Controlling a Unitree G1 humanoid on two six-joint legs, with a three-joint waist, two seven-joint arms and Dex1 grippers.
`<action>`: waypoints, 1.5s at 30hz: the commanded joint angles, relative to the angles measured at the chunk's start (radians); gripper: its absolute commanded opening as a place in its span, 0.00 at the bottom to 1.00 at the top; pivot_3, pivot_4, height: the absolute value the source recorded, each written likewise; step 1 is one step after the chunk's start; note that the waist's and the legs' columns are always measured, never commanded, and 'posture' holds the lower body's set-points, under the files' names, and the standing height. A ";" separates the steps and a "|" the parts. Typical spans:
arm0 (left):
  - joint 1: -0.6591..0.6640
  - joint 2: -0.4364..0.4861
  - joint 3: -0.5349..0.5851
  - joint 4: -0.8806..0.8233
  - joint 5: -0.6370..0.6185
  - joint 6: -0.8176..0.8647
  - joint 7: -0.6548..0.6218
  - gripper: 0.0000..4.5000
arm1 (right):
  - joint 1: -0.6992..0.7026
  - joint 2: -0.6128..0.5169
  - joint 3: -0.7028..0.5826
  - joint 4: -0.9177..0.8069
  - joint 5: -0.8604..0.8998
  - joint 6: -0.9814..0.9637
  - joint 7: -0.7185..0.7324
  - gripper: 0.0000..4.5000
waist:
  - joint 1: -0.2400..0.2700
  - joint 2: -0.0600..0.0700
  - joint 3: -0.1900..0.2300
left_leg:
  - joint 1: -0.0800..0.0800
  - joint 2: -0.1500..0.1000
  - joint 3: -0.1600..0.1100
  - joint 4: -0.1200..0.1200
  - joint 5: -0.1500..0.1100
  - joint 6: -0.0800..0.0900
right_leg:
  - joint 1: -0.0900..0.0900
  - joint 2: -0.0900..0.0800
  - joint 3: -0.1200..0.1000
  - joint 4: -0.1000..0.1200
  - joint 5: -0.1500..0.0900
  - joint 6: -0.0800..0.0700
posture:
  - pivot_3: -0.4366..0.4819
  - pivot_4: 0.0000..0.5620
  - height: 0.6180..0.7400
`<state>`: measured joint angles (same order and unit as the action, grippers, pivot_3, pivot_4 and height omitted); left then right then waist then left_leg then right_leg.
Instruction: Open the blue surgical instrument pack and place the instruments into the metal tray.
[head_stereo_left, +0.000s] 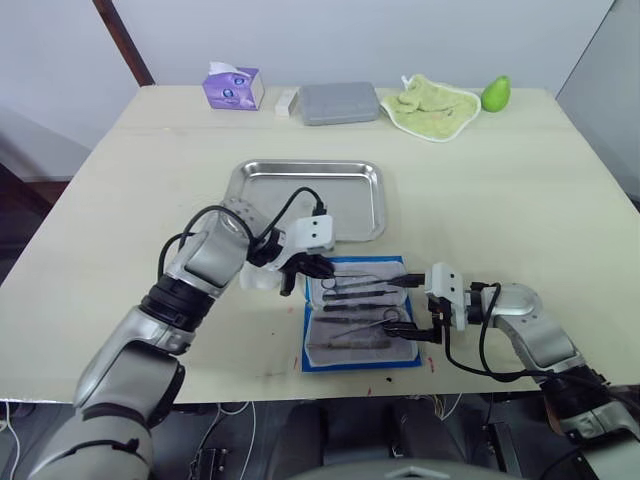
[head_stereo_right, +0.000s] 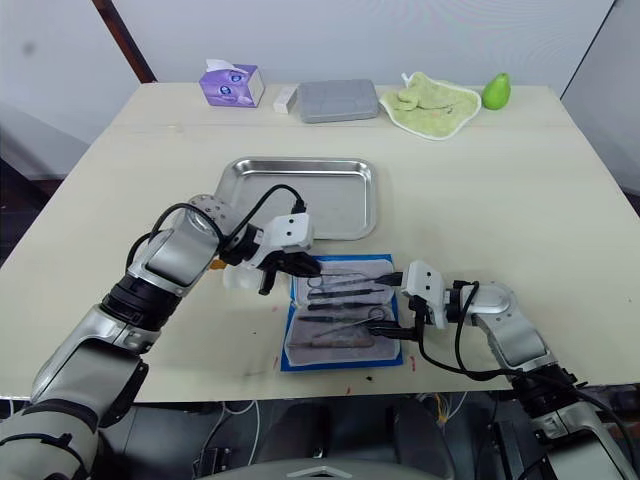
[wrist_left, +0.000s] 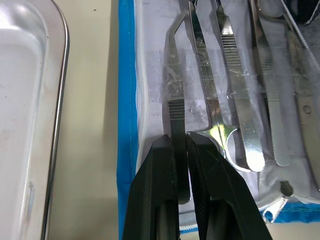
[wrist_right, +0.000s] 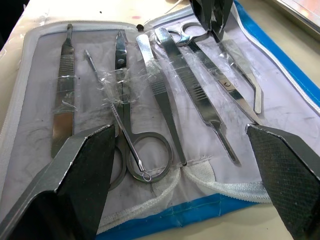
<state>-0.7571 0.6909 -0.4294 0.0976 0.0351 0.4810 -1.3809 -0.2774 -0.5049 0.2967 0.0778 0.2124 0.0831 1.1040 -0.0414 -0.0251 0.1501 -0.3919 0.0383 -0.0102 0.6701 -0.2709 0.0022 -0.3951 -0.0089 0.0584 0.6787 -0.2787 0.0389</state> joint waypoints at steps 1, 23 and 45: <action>-0.028 0.030 0.031 -0.047 -0.014 0.013 -0.012 0.01 | 0.028 -0.003 0.069 0.072 -0.077 0.055 -0.007 1.00 | 0.000 0.000 0.000 | 0.000 0.000 0.000 0.000 0.000 0.000 | 0.000 0.000 0.000 0.000 0.000 0.000 | 0.48 0.27 1.00; 0.064 0.185 0.103 -0.107 -0.071 0.008 -0.028 0.01 | 0.021 -0.004 0.073 0.085 -0.082 0.058 -0.009 1.00 | 0.000 0.000 0.000 | 0.000 0.000 0.000 0.000 0.000 0.000 | 0.000 0.000 0.000 0.000 0.000 0.000 | 0.48 0.27 1.00; 0.259 0.249 0.555 -0.272 -0.437 0.309 0.187 0.01 | 0.024 -0.019 0.057 0.088 -0.065 0.058 0.017 1.00 | 0.004 0.000 0.000 | 0.000 0.001 0.000 0.000 0.000 0.000 | 0.000 -0.001 -0.001 0.000 0.000 0.000 | 0.48 0.27 1.00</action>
<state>-0.4917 0.9474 0.0651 -0.1327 -0.3533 0.7103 -1.2535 -0.2932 -0.5089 0.3020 0.0900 0.2082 0.0859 1.1197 -0.0375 -0.0251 0.1501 -0.3916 0.0391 -0.0106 0.6700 -0.2709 0.0023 -0.3949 -0.0097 0.0570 0.6790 -0.2792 0.0384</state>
